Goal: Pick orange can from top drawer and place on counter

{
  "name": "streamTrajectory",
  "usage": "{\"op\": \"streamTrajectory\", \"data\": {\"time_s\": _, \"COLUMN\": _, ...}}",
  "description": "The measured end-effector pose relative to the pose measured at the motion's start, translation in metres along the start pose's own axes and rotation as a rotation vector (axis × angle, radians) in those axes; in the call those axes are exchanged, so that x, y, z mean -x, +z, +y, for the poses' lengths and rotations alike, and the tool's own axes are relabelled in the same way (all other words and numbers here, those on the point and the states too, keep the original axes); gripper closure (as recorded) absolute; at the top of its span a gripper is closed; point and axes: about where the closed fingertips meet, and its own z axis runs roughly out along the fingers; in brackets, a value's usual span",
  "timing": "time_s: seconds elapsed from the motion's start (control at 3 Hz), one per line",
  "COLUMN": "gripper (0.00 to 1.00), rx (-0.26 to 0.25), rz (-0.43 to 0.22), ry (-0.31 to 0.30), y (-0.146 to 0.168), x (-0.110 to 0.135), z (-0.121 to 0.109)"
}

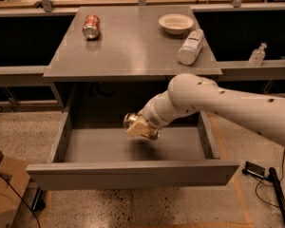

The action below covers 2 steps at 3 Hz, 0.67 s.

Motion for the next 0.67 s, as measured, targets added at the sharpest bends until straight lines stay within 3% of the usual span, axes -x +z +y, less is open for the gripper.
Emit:
{"op": "streamTrajectory", "data": {"time_s": 0.33, "gripper": 1.00, "rx": 0.002, "rz": -0.045, "ry": -0.009, "y": -0.074, "x": 0.016, "z": -0.012}}
{"op": "streamTrajectory", "data": {"time_s": 0.67, "gripper": 1.00, "rx": -0.015, "rz": -0.044, "ry": -0.077, "y": -0.143, "x": 0.040, "z": -0.044}}
